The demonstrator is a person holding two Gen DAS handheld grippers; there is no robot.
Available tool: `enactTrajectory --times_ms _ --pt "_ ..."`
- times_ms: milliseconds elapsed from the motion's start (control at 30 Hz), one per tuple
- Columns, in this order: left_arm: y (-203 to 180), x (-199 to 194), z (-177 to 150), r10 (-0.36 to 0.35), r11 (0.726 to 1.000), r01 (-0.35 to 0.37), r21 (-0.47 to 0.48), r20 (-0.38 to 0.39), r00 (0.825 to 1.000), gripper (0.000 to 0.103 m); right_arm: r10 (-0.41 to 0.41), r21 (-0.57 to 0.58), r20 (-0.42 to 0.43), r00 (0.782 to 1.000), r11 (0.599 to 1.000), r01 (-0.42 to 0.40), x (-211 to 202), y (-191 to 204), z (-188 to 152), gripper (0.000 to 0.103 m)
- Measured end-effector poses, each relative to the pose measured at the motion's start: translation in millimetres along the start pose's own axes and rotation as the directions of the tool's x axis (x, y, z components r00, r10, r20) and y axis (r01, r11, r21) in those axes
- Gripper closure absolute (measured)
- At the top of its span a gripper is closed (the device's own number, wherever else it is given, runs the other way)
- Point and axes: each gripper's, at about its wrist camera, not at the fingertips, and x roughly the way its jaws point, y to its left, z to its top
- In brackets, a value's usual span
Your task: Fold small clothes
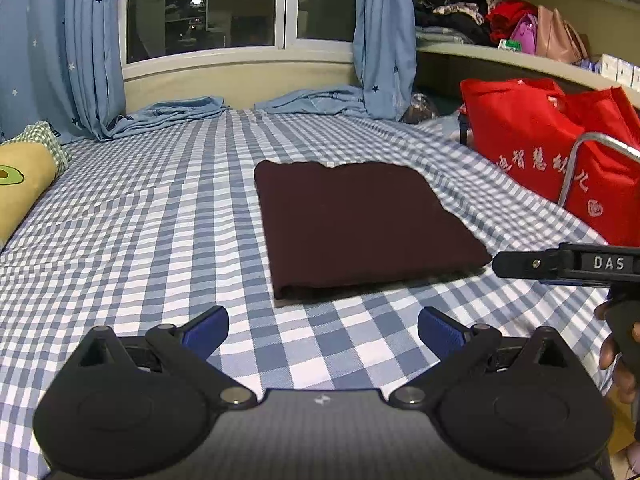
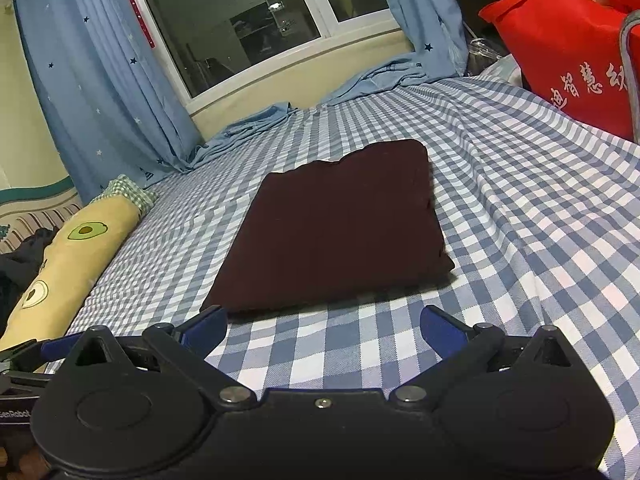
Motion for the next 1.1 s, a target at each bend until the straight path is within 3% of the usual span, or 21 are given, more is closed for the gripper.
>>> enactTrajectory --times_ms 133,1100 --pt "3.5 4.3 -1.5 -0.023 0.999 0.023 -0.027 -0.020 1.000 0.000 0.001 -0.005 -0.007 1.000 1.000 -0.001 1.7 0.9 -1.8 0.001" --pt "3.1 -0.2 -5.0 0.012 1.000 -0.012 -0.018 -0.012 1.000 0.000 0.030 0.015 -0.018 0.999 0.999 -0.030 -0.3 2.4 -8.6 0.001"
